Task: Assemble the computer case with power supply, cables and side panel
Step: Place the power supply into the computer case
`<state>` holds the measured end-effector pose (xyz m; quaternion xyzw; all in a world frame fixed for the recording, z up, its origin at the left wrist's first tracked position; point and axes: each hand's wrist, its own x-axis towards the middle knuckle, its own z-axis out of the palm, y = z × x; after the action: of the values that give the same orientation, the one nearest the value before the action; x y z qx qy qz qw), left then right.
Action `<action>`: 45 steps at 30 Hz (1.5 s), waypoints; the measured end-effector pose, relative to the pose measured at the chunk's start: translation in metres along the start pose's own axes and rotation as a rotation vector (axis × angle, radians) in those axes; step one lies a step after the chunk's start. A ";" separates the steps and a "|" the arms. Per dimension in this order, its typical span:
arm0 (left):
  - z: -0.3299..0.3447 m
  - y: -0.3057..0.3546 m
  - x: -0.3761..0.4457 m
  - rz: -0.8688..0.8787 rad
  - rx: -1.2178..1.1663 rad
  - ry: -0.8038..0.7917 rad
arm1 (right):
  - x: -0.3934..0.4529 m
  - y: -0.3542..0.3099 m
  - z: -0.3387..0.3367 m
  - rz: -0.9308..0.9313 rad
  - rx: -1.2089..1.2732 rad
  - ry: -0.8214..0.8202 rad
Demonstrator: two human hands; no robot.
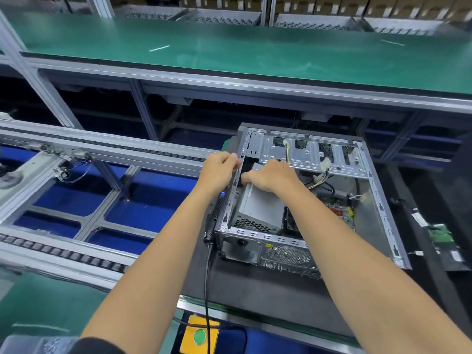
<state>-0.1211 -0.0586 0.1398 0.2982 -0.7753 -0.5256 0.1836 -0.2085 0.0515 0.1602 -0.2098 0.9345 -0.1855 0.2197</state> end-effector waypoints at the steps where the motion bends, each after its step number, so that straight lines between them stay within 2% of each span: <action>1: 0.000 -0.001 0.000 -0.004 0.004 0.000 | 0.001 -0.001 0.002 -0.008 -0.012 -0.003; 14: 0.006 -0.004 0.001 0.019 0.078 0.014 | 0.016 0.003 0.010 -0.025 0.008 -0.134; 29: 0.019 -0.005 0.011 0.041 0.128 0.024 | 0.022 0.004 0.022 -0.033 -0.035 -0.129; 32: 0.021 -0.005 0.010 0.054 0.142 0.018 | 0.022 0.005 0.019 -0.022 -0.069 -0.188; 34: 0.023 -0.005 0.011 0.084 0.190 -0.017 | 0.022 0.007 0.013 -0.012 -0.009 -0.277; 36: 0.025 -0.005 0.012 0.133 0.263 -0.057 | 0.024 0.013 0.006 0.018 0.161 -0.370; 45: 0.035 -0.006 0.017 0.376 0.730 -0.070 | 0.025 0.035 0.007 -0.006 0.353 -0.401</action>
<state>-0.1530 -0.0472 0.1202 0.1791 -0.9576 -0.1830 0.1321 -0.2363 0.0670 0.1305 -0.2037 0.8248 -0.3009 0.4332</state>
